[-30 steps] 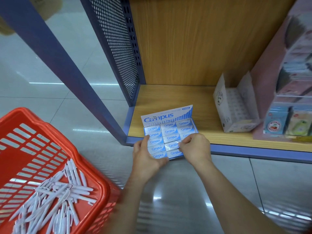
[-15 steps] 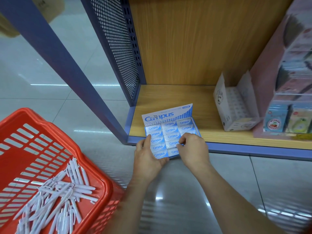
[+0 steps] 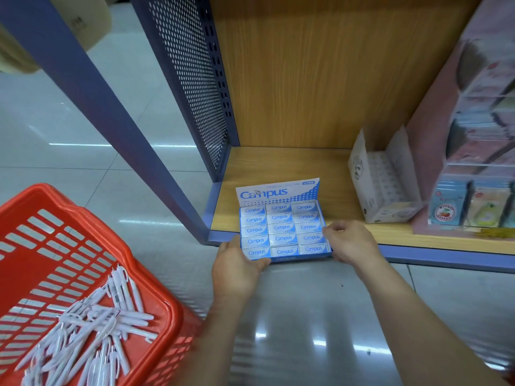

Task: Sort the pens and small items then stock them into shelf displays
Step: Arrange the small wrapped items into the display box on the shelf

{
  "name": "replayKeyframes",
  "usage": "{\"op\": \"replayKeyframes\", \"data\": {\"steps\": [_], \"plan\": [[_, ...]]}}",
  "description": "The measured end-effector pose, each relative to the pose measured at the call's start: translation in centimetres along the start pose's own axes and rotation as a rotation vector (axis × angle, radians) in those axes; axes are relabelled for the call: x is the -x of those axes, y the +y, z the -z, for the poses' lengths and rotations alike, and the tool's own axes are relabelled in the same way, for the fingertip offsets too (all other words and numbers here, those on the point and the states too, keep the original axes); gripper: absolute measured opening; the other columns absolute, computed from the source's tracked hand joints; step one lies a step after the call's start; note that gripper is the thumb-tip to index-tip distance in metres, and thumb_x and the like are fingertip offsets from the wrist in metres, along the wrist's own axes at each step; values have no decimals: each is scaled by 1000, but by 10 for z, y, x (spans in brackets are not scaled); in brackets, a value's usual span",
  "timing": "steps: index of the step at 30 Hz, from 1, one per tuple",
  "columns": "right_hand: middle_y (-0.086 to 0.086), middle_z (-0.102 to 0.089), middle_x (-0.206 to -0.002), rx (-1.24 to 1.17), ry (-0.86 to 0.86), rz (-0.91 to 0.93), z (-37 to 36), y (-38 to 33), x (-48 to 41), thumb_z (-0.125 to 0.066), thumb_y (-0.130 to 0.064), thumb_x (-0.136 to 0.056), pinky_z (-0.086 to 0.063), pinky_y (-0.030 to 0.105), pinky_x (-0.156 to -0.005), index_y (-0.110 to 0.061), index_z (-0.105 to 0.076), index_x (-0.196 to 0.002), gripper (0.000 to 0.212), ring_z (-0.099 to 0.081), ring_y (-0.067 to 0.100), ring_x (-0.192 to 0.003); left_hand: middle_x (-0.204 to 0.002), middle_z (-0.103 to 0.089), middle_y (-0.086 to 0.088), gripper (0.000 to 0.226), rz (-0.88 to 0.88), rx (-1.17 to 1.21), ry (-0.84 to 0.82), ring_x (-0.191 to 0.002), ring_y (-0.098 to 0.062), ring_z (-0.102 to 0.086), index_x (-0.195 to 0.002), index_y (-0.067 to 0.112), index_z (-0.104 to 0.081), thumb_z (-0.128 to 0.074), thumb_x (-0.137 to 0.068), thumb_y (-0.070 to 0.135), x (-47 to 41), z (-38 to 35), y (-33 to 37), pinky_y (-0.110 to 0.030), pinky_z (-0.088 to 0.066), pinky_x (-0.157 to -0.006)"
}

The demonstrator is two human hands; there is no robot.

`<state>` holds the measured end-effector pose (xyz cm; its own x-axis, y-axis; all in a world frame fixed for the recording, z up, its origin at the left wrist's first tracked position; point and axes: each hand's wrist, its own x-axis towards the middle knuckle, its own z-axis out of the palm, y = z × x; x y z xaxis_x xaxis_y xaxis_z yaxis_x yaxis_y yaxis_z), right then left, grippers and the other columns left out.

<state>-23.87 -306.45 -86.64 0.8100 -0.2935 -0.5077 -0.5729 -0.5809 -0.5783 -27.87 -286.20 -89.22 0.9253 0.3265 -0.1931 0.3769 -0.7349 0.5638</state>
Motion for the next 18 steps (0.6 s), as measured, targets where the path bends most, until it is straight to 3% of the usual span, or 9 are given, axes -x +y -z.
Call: {"op": "replayKeyframes", "data": {"steps": [3, 5, 8, 12, 14, 18], "plan": [[11, -73, -95, -329, -129, -122, 0, 4, 0, -57, -32, -93, -60, 40, -73, -13, -69, -91, 22, -69, 29, -63, -102, -63, 0, 48, 8, 29, 11, -95, -19, -59, -111, 28, -61, -79, -67, 37, -8, 2, -1, -28, -45, -76], [10, -71, -104, -509, -224, -165, 0, 3, 0, -57, -30, -95, -61, 35, -69, -12, -67, -102, 22, -72, 32, -73, -101, -66, 3, 42, 20, 98, 10, -91, -17, -61, -109, 28, -63, -78, -70, 30, -11, 2, -1, -25, -44, -73], [10, -71, -110, -688, -233, -125, -5, 2, -1, -58, -23, -95, -59, 33, -76, -9, -65, -113, 24, -72, 31, -86, -95, -69, 10, 31, 82, 228, 57, -82, -12, -59, -106, 26, -66, -70, -77, 16, -13, 5, 6, -21, -39, -69], [12, -71, -102, -930, -233, -79, -13, -8, 6, -51, -6, -95, -54, 34, -90, -3, -66, -100, 16, -68, 26, -94, -91, -70, 4, 36, 312, 554, 142, -91, -22, -63, -108, 20, -69, -56, -77, 6, -23, 3, 6, -31, -50, -84], [9, -67, -96, -1039, -229, -117, -17, -12, 7, -50, -3, -96, -51, 37, -94, -3, -62, -99, 12, -66, 29, -93, -106, -68, 2, 45, 387, 733, 154, -101, -20, -61, -119, 16, -63, -56, -76, 4, -28, -1, 6, -33, -48, -95], [11, -65, -99, -1216, -249, -180, -29, -17, 2, -54, -3, -94, -50, 38, -95, 0, -54, -122, 28, -63, 35, -108, -132, -55, -3, 61, 449, 1038, 191, -122, -22, -54, -137, 13, -44, -56, -79, -1, -39, -5, 13, -39, -40, -107]]}}
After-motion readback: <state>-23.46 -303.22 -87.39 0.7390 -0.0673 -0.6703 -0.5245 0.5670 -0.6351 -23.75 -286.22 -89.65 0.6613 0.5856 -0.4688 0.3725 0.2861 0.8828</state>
